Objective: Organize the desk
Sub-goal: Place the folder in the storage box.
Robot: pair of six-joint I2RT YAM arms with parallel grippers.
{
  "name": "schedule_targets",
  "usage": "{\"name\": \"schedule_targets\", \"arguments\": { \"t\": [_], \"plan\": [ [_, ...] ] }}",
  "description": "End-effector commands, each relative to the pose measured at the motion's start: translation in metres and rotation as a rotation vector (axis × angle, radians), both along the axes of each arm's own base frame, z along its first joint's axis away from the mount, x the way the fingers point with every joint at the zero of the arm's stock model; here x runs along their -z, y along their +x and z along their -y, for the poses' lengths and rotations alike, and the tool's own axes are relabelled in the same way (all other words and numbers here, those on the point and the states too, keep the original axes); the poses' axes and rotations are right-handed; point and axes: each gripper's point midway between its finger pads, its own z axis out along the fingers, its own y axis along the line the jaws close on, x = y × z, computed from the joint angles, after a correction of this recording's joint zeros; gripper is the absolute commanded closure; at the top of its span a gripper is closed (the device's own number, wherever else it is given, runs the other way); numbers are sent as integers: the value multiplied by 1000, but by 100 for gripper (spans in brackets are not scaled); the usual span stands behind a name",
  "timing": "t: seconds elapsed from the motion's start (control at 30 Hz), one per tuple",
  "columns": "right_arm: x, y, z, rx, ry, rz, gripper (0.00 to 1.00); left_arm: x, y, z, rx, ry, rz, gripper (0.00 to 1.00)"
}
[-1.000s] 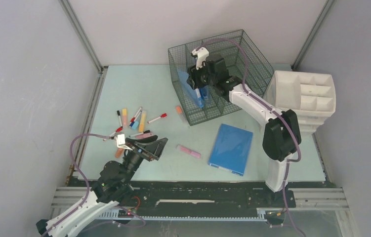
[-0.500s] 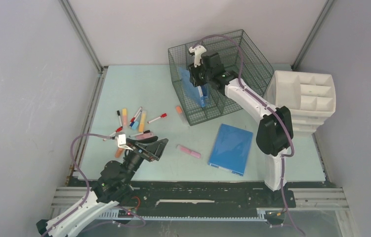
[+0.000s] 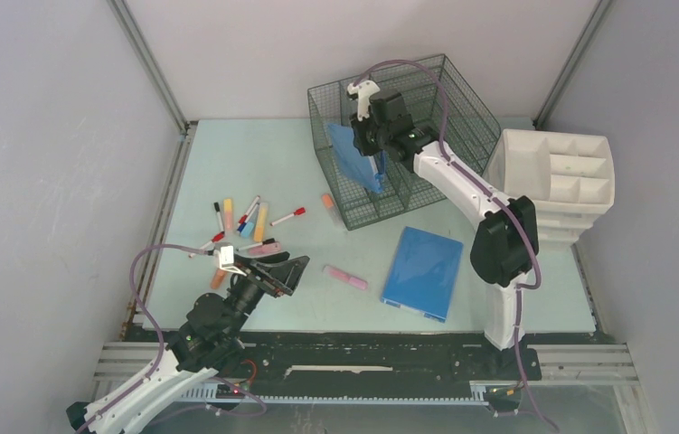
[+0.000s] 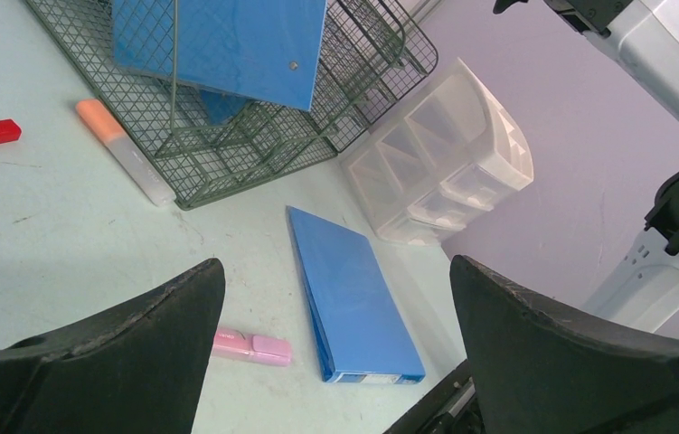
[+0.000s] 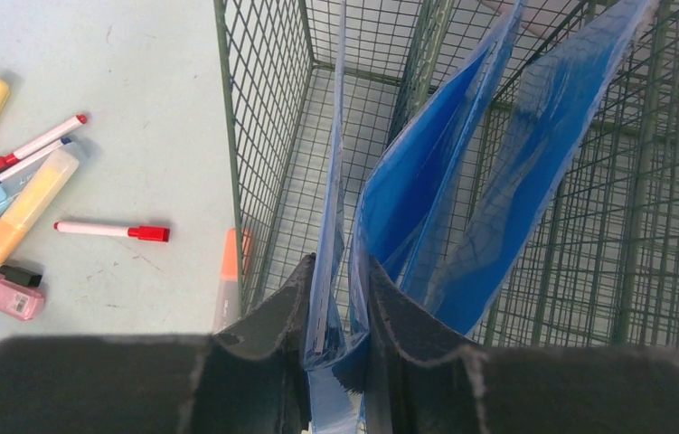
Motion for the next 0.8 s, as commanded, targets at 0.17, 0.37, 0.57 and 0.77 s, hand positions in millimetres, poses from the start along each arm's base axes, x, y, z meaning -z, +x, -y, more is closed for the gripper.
{"name": "schedule_targets", "arguments": {
  "t": [0.17,0.37,0.57,0.77],
  "plan": [
    [-127,-36,-7,-77,142,214,100,-30,-10,-9,11,-93,89,0],
    [-153,-54,0,-95,177,236,100,-32,-11,-9,13,-97,93,0],
    [-199,-77,11,-112,241,301,100,-32,-11,-10,12,-98,94,0],
    [-227,-95,20,-125,299,329,100,-32,-11,-9,15,-100,91,0]
  ]
}}
